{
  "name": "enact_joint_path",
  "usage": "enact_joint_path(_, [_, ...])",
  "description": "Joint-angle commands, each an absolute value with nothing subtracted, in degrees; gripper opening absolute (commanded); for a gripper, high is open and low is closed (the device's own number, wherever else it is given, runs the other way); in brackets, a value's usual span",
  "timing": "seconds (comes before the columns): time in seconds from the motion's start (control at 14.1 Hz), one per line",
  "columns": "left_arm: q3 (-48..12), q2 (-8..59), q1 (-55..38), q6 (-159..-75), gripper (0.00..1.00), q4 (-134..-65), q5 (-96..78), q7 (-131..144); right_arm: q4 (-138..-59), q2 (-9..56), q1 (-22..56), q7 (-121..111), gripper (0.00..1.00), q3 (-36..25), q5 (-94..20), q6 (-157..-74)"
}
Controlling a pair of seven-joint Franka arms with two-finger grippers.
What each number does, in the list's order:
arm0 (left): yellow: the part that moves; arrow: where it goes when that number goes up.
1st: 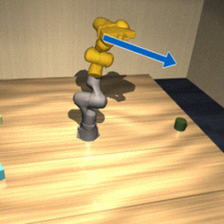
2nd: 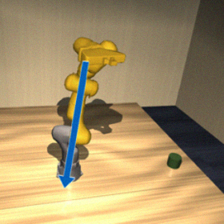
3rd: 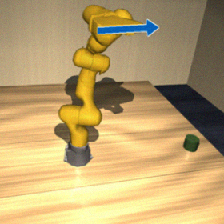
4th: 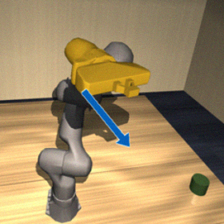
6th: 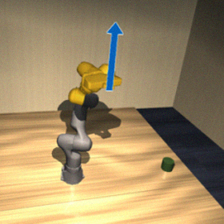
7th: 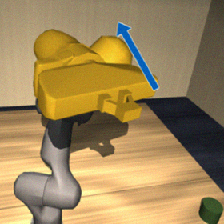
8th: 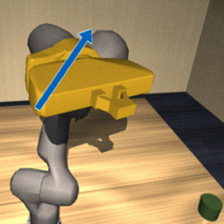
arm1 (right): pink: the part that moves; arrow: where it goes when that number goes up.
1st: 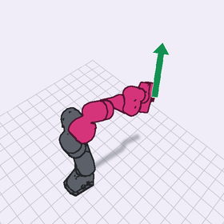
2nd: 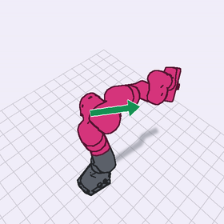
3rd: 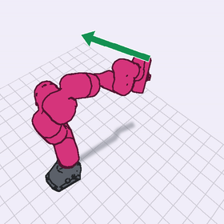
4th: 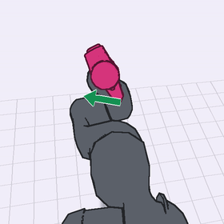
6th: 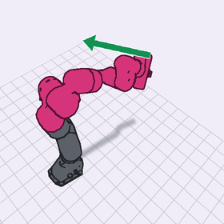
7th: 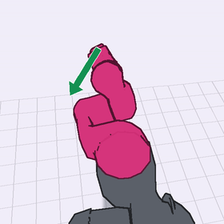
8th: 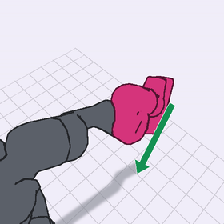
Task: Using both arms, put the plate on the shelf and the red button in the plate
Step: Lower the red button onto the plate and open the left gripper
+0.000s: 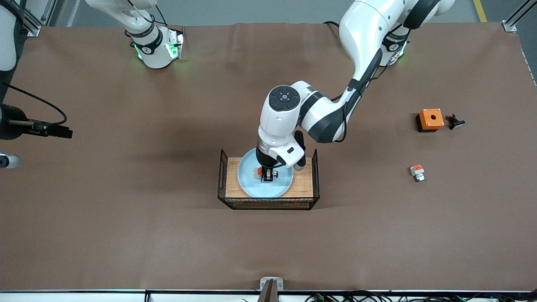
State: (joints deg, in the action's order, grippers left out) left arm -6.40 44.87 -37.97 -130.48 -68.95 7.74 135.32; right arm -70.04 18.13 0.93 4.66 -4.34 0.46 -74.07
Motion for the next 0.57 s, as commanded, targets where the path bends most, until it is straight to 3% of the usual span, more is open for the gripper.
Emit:
enact_joint_path(0.0, [-5.71,45.53,-38.58,-130.25,0.31,-67.76,8.88,135.00,-70.84,17.14,0.09,3.51,1.00,-3.60,1.58,-74.44])
enact_joint_path(0.14, [-5.71,45.53,-38.58,-130.25,0.37,-67.85,8.88,135.00,-70.75,17.14,-0.09,3.52,1.00,-3.60,1.49,-74.53])
enact_joint_path(0.35, [-5.71,45.09,-38.58,-129.47,0.84,-67.85,8.96,135.00,-69.96,17.23,-0.53,3.95,1.00,-3.43,1.32,-74.53])
enact_joint_path(0.5, [-5.54,44.21,-38.41,-129.11,0.99,-67.85,8.96,135.00,-69.18,17.23,-0.70,4.39,1.00,-3.43,1.32,-74.53])
